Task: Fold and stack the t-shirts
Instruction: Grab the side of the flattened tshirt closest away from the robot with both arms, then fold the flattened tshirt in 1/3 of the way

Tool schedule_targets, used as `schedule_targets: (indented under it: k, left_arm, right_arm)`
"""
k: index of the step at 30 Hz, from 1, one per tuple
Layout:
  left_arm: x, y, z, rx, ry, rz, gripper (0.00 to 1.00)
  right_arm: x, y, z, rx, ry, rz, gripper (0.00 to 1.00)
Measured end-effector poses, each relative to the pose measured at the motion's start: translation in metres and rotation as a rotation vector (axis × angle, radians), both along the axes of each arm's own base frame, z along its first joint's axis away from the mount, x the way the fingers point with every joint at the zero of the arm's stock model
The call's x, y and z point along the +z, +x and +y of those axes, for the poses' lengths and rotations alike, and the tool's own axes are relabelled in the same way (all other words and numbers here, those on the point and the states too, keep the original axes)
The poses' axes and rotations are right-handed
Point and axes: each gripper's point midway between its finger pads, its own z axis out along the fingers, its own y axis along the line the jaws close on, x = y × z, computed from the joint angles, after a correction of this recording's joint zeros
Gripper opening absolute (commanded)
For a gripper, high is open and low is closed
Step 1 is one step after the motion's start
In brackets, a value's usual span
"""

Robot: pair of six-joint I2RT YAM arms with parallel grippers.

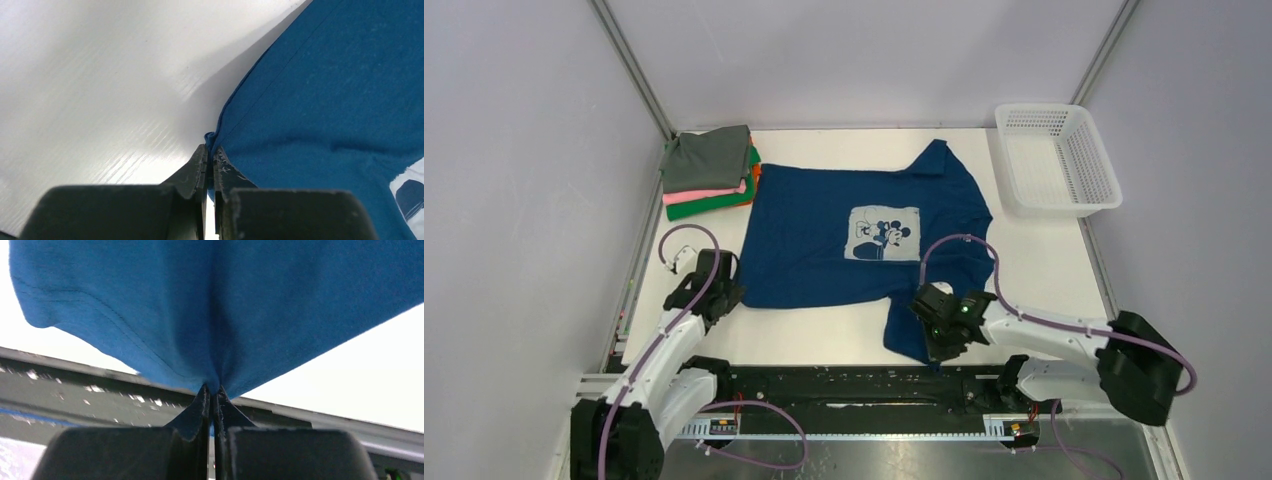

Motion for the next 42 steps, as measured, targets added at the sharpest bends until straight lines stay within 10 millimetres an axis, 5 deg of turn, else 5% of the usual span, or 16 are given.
schedule_targets:
  k: [12,20,29,42]
  left_arm:
    - [0.023,-0.038,0.004,0.066,-0.059,-0.097,0.00]
    - [0.028,-0.046,0.005,0.089,-0.083,-0.125,0.00]
    - [0.035,-0.029,0.001,0.071,-0.071,-0.093,0.00]
    - [0.054,0.031,-0.002,0.074,-0.031,-0.081,0.00]
  right_arm:
    - [0.033,-0.071,-0.042,-0.035,0.122,0.133,0.00]
    - [0.046,-0.072,-0.036,-0.041,0.182,0.123,0.00]
    - [0.090,-0.020,-0.011,-0.127,0.257,-0.021,0.00]
    - [0.134,0.082,-0.014,-0.325,0.320,-0.181,0.00]
